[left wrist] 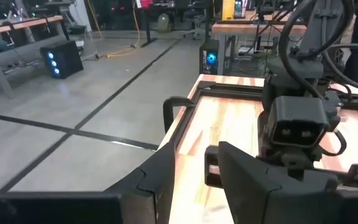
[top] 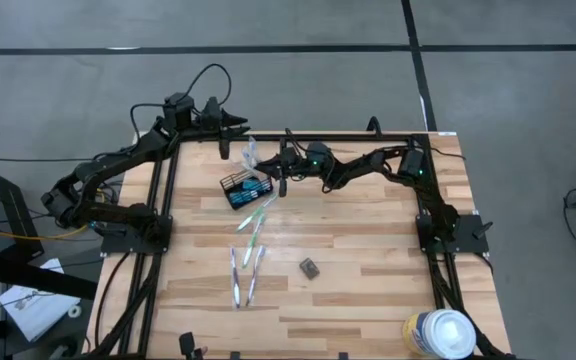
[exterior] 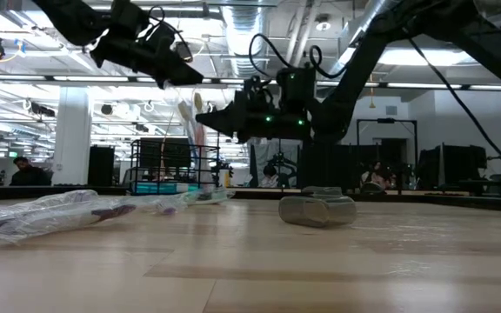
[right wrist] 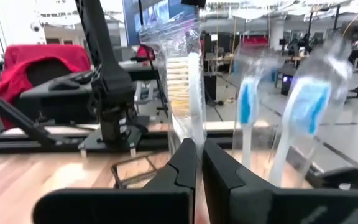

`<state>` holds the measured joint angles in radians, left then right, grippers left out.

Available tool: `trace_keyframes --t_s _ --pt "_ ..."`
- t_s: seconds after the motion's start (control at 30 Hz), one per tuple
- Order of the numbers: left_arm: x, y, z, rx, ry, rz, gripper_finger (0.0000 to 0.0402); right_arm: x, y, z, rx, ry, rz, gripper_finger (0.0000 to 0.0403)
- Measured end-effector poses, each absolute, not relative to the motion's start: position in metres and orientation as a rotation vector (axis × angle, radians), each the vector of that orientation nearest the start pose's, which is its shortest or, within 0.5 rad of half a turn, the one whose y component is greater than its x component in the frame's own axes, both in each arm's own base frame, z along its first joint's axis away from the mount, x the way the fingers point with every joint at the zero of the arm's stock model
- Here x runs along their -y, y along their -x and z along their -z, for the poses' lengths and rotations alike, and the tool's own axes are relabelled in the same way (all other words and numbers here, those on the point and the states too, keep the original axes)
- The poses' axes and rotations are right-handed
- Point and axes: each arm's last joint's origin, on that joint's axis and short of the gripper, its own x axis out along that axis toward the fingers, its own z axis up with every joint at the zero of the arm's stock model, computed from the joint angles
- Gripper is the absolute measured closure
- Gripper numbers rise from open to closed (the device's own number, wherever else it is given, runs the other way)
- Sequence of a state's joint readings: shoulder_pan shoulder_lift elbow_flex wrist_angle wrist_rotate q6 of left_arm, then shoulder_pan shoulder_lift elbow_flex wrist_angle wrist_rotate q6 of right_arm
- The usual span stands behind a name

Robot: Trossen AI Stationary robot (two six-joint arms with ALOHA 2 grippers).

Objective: Pick & Place toothbrushing station
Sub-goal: Put the orange toothbrush into the black organizer

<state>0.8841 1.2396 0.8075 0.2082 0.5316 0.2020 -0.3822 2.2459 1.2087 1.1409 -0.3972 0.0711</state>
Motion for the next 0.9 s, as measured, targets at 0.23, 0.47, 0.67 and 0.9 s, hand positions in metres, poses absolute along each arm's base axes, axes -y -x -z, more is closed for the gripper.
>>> trace_keyframes --t_s 0.23,0.47,0.67,0.9 --pt "-0.2007 -0.1835 -0.2820 -0.197 -0.054 -0.333 0.0286 0.1531 -0.4290 -0.1364 0.070 -0.020 -0.035 0.0401" --pt "-0.2009 -0.1837 -0.2830 -0.188 -0.059 -0.334 0.0286 0.1562 -0.4275 -0.1361 0.062 -0.164 -0.064 0.0337" --pt "-0.2009 -0.1837 -0.2831 -0.186 -0.060 -0.335 0.0286 0.1578 -0.4268 -0.1323 0.010 -0.210 -0.072 0.0244" --pt "-0.2010 -0.1837 -0.2835 -0.183 -0.063 -0.335 0.0286 0.1588 -0.4265 -0.1335 0.011 -0.210 -0.069 0.0161"
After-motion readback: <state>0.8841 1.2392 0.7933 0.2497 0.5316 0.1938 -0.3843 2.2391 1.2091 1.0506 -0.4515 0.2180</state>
